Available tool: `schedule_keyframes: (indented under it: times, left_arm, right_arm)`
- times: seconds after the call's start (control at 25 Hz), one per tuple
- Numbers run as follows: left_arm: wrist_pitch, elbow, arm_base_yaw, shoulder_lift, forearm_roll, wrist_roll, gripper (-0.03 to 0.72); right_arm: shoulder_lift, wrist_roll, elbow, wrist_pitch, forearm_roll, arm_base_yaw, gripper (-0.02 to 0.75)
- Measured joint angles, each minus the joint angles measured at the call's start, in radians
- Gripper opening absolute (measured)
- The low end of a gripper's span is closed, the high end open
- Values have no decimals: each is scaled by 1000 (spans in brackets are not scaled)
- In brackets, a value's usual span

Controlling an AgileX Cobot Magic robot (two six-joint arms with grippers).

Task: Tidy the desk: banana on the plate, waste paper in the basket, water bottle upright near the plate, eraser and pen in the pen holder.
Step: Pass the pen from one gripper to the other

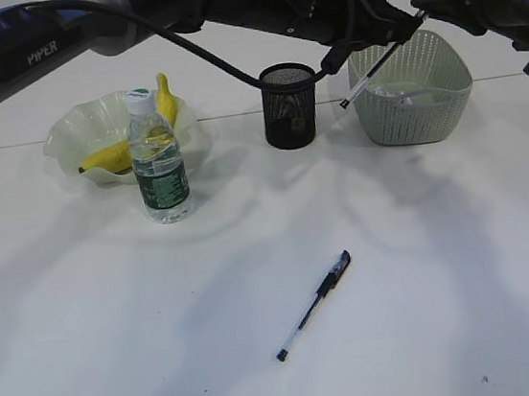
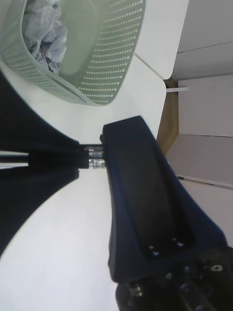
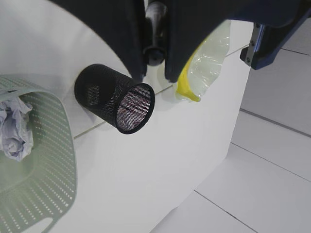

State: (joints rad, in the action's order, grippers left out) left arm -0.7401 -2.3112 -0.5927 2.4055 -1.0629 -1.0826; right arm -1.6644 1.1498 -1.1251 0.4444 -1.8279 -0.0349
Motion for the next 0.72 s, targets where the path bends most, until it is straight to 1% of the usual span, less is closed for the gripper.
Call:
schedule_keyframes:
  times: [0.32, 0.44, 0.72]
  left_arm:
    - [2, 0, 0, 0, -6, 0, 29]
    - [6, 0, 0, -2, -33, 0, 50]
    - [11, 0, 0, -2, -52, 0, 83]
  right_arm:
    - [0, 0, 0, -4, 0, 0, 57]
    - [-2, 0, 0, -19, 9, 0, 57]
    - [-2, 0, 0, -26, 12, 0, 57]
